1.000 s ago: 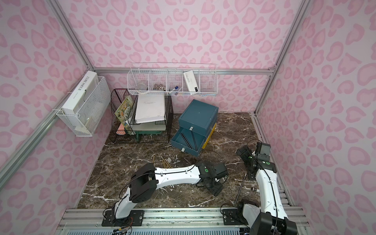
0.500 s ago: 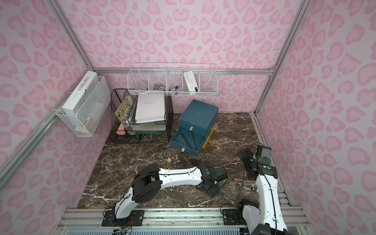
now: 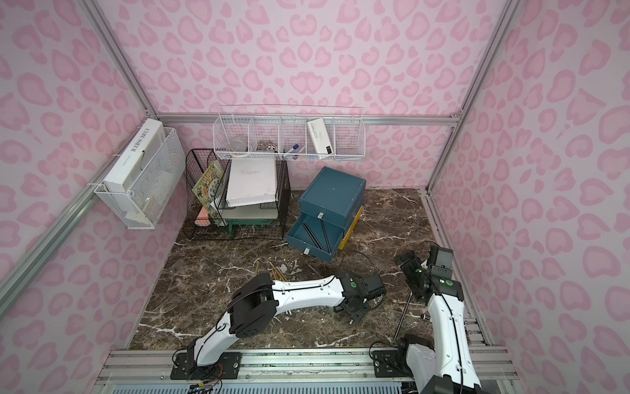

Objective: Please place the pencils in the drawer according to their color
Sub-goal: Pick up the pencil from the center of the board.

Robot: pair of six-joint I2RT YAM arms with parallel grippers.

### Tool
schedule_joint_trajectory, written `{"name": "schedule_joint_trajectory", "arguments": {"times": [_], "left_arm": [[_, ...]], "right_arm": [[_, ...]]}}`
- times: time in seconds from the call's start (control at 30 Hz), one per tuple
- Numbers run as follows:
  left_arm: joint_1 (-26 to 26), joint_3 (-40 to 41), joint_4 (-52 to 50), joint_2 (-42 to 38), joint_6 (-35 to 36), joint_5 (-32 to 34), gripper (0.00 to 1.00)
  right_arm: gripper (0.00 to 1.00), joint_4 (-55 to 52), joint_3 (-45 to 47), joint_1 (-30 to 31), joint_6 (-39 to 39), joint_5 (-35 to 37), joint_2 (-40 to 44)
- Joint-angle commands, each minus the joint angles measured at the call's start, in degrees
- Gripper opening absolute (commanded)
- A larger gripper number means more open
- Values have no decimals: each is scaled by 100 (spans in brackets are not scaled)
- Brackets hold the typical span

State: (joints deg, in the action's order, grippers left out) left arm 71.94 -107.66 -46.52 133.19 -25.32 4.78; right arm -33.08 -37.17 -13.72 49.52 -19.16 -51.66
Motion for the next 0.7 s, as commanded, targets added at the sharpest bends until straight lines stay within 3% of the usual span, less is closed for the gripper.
{"name": "schedule_joint_trajectory", "arguments": {"times": [0.0, 0.33, 0.5, 0.67], "left_arm": [[-24, -79, -261, 219, -106, -176, 35], [-67, -240, -568, 466, -410, -356, 17], [-104, -252, -673, 498, -423, -584, 0], [-132, -316, -784, 454, -273, -666, 0]], "right_arm": [[100, 66, -110, 5, -153, -289, 23], [100, 478, -103, 234, 177, -609, 235], [100, 791, 225, 239, 410, -706, 449], [100, 1087, 429, 233, 533, -761, 438]]}}
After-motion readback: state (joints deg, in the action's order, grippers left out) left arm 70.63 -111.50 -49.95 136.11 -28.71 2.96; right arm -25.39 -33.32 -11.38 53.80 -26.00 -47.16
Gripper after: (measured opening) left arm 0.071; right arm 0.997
